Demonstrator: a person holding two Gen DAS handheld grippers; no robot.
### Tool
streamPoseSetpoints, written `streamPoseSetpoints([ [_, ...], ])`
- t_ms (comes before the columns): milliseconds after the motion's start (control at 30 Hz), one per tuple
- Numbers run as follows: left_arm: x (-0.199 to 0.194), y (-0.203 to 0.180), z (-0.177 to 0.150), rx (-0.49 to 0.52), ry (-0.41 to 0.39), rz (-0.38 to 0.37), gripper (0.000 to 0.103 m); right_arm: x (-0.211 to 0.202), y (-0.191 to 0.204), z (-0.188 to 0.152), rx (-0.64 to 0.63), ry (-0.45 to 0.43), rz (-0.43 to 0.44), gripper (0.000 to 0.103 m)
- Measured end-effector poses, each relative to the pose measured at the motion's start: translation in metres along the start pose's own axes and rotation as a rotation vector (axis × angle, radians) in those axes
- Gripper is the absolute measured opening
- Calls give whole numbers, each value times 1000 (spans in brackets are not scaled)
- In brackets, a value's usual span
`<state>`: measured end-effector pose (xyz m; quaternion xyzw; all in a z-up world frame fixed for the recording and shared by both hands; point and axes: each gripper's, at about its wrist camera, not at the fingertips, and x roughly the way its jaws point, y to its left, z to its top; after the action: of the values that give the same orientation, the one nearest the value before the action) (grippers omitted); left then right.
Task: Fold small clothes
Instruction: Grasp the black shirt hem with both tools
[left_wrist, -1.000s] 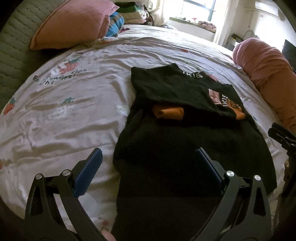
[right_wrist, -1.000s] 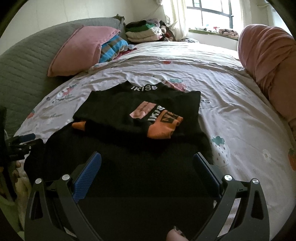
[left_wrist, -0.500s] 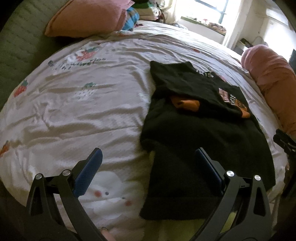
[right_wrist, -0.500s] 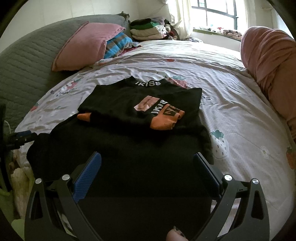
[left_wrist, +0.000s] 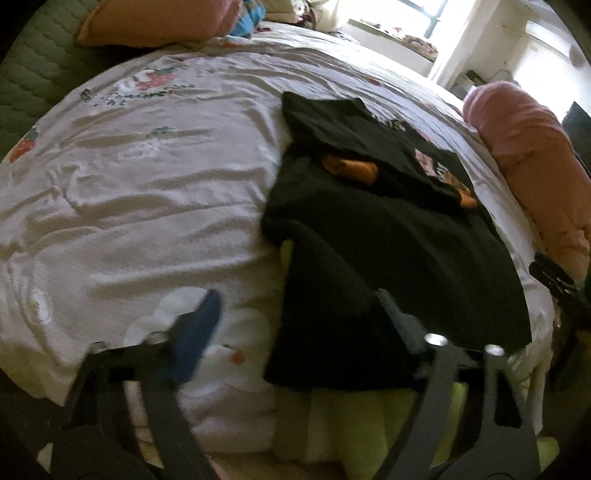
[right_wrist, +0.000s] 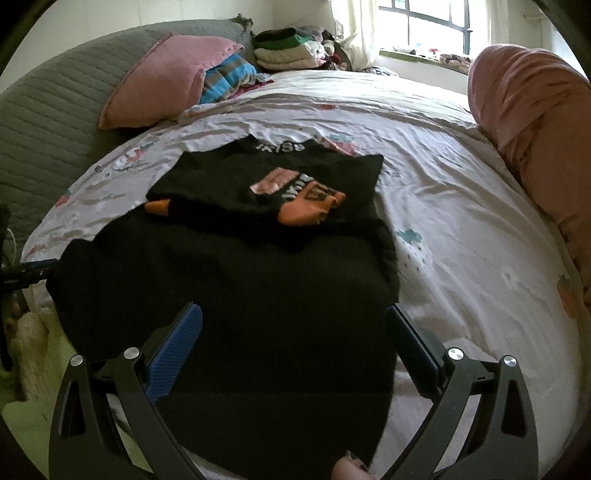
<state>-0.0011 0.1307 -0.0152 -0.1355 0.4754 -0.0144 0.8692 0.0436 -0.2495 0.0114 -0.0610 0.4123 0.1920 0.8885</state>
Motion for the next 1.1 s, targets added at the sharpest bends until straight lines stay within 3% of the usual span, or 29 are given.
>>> streamPoseSetpoints([
  [67, 2, -2, -3, 1, 10, -10, 60, 0, -3, -5, 1, 16, -4, 98],
  [233, 4, -5, -6, -15, 23, -56, 31, -1, -13, -21, 21, 57, -7, 98],
  [433, -2, -9, -7, -22, 7, -46, 14, -4, -29, -32, 57, 94, 1, 98],
  [633, -21, -11, -5, -14, -30, -46, 6, -2, -34, -39, 65, 153, 44, 98],
  [967, -48, -16, -4, -29, -84, -93, 3, 0, -44, -65, 94, 280, 146, 98],
  [1000, -50, -17, -4, -27, -88, -93, 3, -2, -45, -69, 101, 283, 157, 96],
  [1067, -54, -21, -1, -23, -96, -103, 3, -4, -46, -74, 101, 291, 163, 77],
  [1100, -55, -23, 0, -20, -100, -103, 3, -6, -46, -77, 92, 290, 154, 60],
])
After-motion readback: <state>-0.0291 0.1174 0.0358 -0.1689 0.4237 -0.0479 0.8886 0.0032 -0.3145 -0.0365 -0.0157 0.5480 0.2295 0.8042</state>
